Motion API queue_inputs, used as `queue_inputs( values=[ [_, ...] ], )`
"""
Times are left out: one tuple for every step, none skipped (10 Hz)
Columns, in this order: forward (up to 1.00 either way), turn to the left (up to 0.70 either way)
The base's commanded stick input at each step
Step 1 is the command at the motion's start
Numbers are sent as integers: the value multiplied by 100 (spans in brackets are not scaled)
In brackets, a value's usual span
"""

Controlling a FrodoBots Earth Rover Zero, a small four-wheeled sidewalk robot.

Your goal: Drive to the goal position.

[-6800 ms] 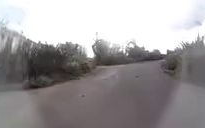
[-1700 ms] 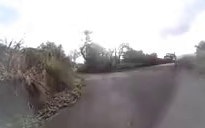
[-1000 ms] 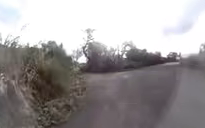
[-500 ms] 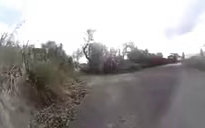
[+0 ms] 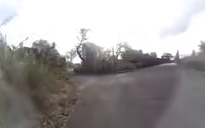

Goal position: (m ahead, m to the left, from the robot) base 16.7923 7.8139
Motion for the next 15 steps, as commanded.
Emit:
queue_inputs(
  values=[
    [70, -35],
    [70, -35],
    [70, -35],
    [70, -35],
    [70, -14],
    [70, 0],
    [70, 0],
    [70, 0],
    [70, 0],
    [70, 0],
    [70, 0],
    [70, 0],
    [70, 0],
    [70, 0],
    [70, 0]
  ],
)
